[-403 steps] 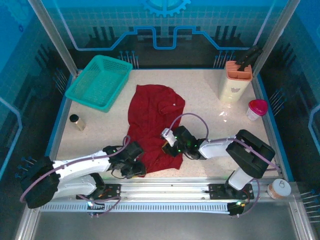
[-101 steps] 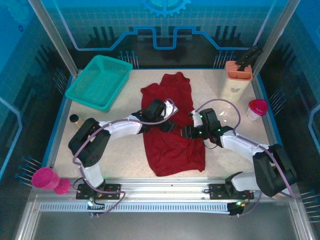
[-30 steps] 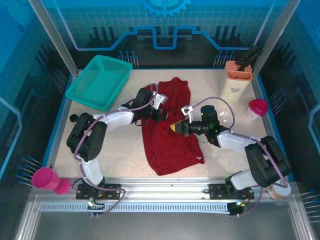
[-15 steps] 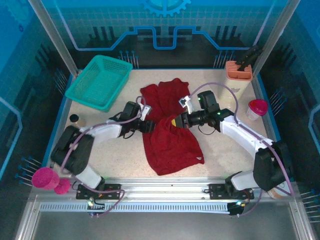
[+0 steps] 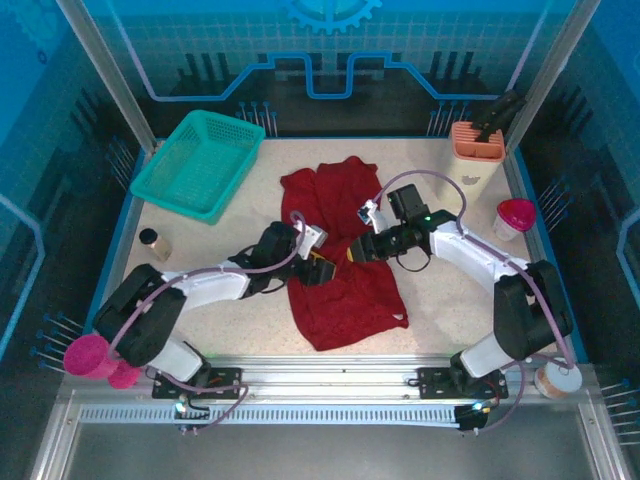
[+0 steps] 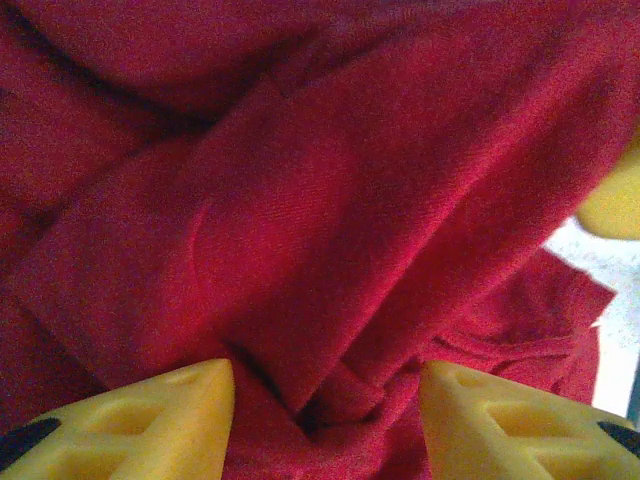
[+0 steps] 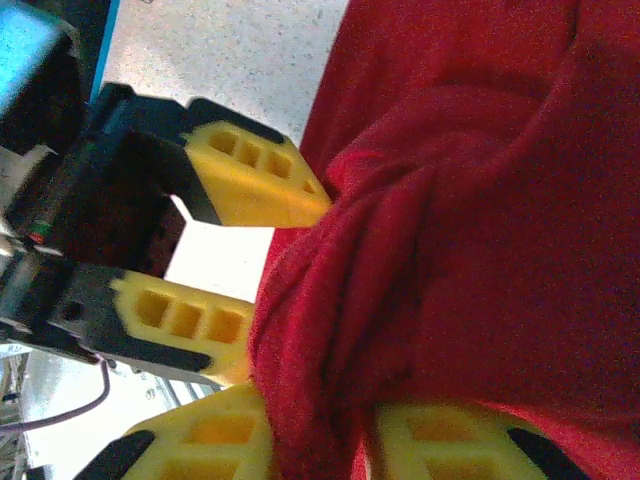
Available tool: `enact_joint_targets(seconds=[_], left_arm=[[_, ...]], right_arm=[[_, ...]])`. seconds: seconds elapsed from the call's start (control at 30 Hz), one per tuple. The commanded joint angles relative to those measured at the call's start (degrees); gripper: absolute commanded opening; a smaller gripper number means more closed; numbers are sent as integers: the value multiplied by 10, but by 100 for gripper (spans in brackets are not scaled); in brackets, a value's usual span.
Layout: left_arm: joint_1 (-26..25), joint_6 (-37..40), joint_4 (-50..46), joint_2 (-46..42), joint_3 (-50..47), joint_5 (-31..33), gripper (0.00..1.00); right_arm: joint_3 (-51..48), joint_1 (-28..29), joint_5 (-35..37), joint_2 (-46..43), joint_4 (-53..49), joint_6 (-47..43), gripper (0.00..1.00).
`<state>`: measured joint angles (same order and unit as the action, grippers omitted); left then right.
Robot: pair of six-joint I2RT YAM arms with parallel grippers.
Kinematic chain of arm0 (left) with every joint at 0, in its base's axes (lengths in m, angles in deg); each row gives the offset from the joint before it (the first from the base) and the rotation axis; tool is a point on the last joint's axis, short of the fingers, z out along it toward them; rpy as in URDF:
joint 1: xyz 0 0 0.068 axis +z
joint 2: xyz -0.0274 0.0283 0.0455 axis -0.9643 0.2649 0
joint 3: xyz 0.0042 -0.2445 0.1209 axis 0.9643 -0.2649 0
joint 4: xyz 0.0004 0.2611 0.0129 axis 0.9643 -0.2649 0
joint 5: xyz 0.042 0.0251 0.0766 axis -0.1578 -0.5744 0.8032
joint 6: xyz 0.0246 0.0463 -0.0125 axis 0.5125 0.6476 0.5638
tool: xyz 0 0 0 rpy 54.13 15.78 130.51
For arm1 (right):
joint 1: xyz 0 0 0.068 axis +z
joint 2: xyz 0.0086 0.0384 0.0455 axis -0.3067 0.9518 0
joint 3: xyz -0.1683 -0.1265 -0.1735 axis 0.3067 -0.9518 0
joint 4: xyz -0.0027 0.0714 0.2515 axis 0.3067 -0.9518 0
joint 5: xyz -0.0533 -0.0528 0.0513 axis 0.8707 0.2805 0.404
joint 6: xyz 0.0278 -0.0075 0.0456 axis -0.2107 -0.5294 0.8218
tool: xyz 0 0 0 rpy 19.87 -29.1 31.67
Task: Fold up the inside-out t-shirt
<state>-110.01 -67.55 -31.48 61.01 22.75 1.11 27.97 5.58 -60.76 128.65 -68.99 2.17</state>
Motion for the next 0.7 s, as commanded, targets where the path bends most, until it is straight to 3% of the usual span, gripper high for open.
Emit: enact_joint_targets(seconds=[0.0, 0.03, 0.1, 0.2, 0.23, 0.3, 0.5, 0.67], left_arm=[[-13, 17, -2, 28, 44, 22, 49], [-14, 14, -24, 39, 57, 43, 44], [-13, 13, -53, 50, 69, 90, 24], [-3, 18, -31, 50, 50, 108, 0], [4, 17, -22, 45, 43, 104, 0], [15, 23, -16, 32, 33, 87, 0], [23, 61, -29, 18, 32, 40, 0], [25, 62, -24, 16, 27, 35, 0]], right_arm=[[-5, -8, -11, 2, 8, 8, 21], [-8, -11, -14, 4, 12, 10, 17], [-3, -14, -26, 12, 4, 4, 12], [4, -15, -21, 15, -22, -7, 16], [-2, -15, -21, 10, -21, -7, 26], [-13, -16, -22, 0, -11, -7, 29], [-23, -15, -65, 8, 15, -1, 3], [-31, -8, -84, 3, 54, 18, 0]])
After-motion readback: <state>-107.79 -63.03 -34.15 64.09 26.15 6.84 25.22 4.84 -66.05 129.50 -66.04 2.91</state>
